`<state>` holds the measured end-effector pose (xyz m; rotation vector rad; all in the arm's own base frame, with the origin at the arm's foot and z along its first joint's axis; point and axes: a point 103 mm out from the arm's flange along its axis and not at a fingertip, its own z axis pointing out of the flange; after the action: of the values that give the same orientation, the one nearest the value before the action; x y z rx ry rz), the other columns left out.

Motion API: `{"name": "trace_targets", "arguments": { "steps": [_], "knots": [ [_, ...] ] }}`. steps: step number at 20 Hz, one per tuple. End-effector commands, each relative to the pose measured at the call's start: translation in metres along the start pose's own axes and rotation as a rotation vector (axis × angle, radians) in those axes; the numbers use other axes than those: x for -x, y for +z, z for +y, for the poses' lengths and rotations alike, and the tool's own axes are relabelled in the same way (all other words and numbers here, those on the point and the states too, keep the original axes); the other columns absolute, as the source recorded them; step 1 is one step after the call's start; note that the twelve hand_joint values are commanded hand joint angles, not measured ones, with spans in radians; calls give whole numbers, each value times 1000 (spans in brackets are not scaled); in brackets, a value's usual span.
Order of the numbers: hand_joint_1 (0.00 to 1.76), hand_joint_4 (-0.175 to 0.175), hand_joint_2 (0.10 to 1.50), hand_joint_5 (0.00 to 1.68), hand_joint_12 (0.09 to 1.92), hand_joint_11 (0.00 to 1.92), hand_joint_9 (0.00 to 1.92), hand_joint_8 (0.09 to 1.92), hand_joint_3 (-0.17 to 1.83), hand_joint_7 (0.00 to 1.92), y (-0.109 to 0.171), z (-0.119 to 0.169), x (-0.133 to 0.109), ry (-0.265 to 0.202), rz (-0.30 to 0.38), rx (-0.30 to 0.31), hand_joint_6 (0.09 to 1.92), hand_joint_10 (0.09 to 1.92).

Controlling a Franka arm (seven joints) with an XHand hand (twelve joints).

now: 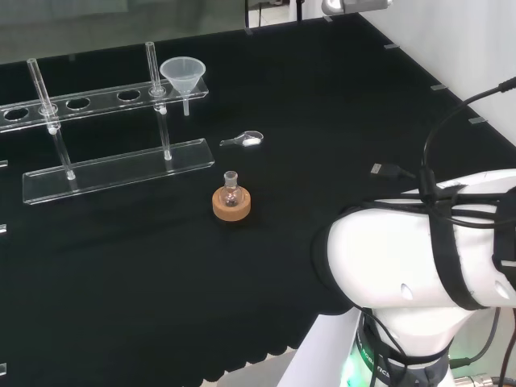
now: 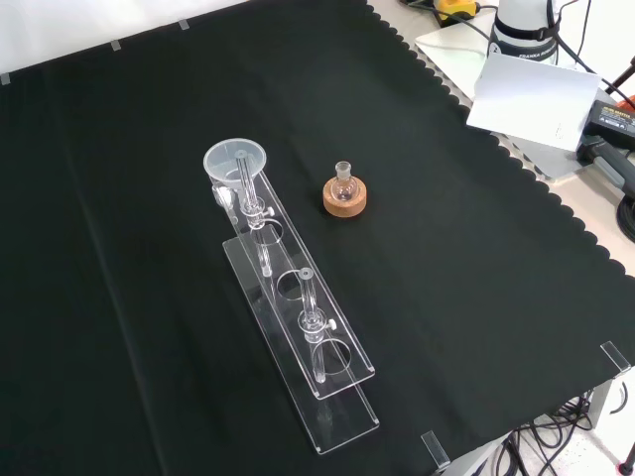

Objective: Pick up the funnel from the transparent funnel stand.

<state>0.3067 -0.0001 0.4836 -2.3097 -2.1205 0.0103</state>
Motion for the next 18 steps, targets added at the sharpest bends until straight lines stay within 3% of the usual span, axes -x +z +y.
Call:
{"name": "trace_targets", "arguments": {
  "steps": [1,5,15,18],
  "knots": [
    [67,-1,1243,184,1387,13,72,349,97,0,0,0,0,1,-8,9,87,707],
    [3,11,1307,199,1366,4,77,351,137,0,1,0,-3,6,-8,8,87,676],
    [0,11,1308,204,1368,2,80,350,144,0,1,6,-3,25,-2,18,87,668],
    [0,11,1307,206,1368,0,81,350,145,0,2,16,-5,33,0,-5,87,666]
  ]
}}
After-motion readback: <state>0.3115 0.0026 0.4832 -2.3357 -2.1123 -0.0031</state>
